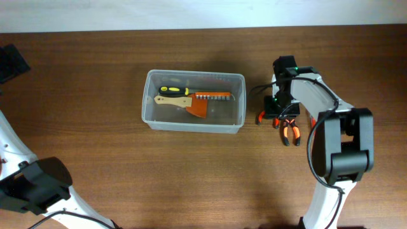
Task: Pack container
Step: 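Grasp the red wire cutters with the right gripper, then place the red wire cutters into the box and withdraw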
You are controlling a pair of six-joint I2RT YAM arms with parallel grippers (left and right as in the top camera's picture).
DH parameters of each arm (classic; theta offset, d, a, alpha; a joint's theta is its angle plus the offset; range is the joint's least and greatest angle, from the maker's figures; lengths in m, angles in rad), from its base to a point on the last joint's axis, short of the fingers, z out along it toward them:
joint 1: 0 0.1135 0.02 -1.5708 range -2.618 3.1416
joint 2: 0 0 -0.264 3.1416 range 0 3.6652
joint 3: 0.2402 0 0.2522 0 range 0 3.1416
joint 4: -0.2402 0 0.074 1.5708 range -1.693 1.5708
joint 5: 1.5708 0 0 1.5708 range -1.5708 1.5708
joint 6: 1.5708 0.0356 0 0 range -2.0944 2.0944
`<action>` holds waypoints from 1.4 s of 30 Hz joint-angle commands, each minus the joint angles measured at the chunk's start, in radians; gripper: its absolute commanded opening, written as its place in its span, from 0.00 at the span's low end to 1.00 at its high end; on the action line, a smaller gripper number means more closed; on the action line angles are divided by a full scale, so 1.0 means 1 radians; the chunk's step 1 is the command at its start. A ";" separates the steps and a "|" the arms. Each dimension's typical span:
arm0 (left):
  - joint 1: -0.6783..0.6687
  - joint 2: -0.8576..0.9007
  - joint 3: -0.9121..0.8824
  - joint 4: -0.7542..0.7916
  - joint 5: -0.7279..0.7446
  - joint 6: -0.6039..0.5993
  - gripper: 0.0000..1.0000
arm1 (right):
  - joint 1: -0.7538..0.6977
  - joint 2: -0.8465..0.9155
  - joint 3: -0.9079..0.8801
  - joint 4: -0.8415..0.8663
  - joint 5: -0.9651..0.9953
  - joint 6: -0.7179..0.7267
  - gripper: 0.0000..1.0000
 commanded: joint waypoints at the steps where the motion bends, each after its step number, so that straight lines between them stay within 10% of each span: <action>1: 0.003 -0.002 -0.003 -0.001 0.004 -0.010 0.99 | 0.000 0.021 0.003 -0.003 -0.010 0.003 0.47; 11: 0.003 -0.002 -0.003 -0.001 0.003 -0.010 0.99 | -0.002 0.034 0.002 0.014 -0.009 -0.001 0.29; 16: 0.003 -0.002 -0.003 -0.001 0.004 -0.010 0.99 | -0.003 0.034 0.002 0.011 -0.008 0.000 0.04; 32: 0.003 -0.002 -0.003 -0.001 0.004 -0.010 0.99 | -0.058 -0.150 0.278 -0.197 -0.001 0.010 0.04; 42: 0.003 -0.002 -0.003 -0.001 0.004 -0.010 0.99 | 0.210 -0.259 0.481 -0.216 -0.096 -0.032 0.04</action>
